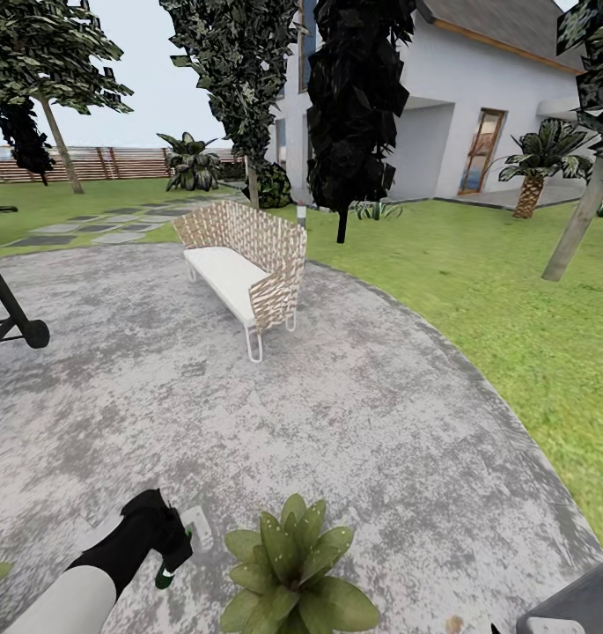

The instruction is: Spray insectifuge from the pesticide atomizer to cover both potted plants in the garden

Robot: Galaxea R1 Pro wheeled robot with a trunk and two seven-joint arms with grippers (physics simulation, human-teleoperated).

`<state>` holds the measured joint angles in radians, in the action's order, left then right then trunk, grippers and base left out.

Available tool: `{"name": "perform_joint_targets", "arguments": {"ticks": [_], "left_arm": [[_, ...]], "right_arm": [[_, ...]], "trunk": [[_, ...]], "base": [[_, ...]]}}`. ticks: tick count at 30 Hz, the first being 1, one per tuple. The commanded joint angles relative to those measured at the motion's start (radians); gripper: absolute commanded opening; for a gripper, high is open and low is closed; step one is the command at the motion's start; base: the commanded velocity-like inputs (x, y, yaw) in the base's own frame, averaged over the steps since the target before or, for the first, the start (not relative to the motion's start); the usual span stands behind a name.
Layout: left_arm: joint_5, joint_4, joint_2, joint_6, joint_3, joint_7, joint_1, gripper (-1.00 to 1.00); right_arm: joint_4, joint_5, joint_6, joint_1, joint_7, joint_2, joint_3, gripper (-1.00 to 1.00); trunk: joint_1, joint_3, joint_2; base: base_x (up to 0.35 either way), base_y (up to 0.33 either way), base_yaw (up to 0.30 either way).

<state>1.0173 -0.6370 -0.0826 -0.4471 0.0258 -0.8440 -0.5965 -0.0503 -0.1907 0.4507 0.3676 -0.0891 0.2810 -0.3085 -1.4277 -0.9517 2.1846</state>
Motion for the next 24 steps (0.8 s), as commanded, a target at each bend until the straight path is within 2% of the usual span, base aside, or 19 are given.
{"name": "perform_joint_targets", "arguments": {"ticks": [1, 5, 15, 21, 24], "left_arm": [[0.004, -0.003, 0.001, -0.006, 0.002, -0.005, 0.000, -1.00], [0.004, -0.004, 0.005, -0.007, 0.001, -0.006, -0.001, -1.00], [0.009, -0.007, 0.001, -0.018, 0.008, -0.003, -0.006, -1.00], [0.018, -0.009, 0.002, -0.039, 0.007, 0.002, -0.019, -1.00], [0.019, -0.039, -0.003, -0.081, 0.007, 0.003, -0.033, -1.00]], "right_arm": [[0.001, -0.007, 0.003, 0.001, -0.004, 0.000, -0.009, 1.00], [0.000, -0.007, 0.003, 0.001, -0.004, 0.000, -0.009, 1.00], [0.000, -0.007, 0.003, 0.001, -0.004, 0.001, -0.009, 1.00], [0.000, -0.007, 0.003, 0.001, -0.004, 0.002, -0.009, 1.00], [0.000, -0.007, 0.003, 0.001, -0.004, 0.002, -0.009, 1.00]], "trunk": [[0.000, -0.001, 0.000], [0.000, -0.001, 0.000], [0.000, -0.001, 0.000], [0.000, -0.001, 0.000], [0.000, -0.001, 0.000]], "base": [[0.000, 0.000, 0.000], [-0.113, -0.033, 0.000], [-0.271, -0.080, 0.024], [-0.031, -0.005, 0.167], [-0.002, 0.000, 0.021]]}}
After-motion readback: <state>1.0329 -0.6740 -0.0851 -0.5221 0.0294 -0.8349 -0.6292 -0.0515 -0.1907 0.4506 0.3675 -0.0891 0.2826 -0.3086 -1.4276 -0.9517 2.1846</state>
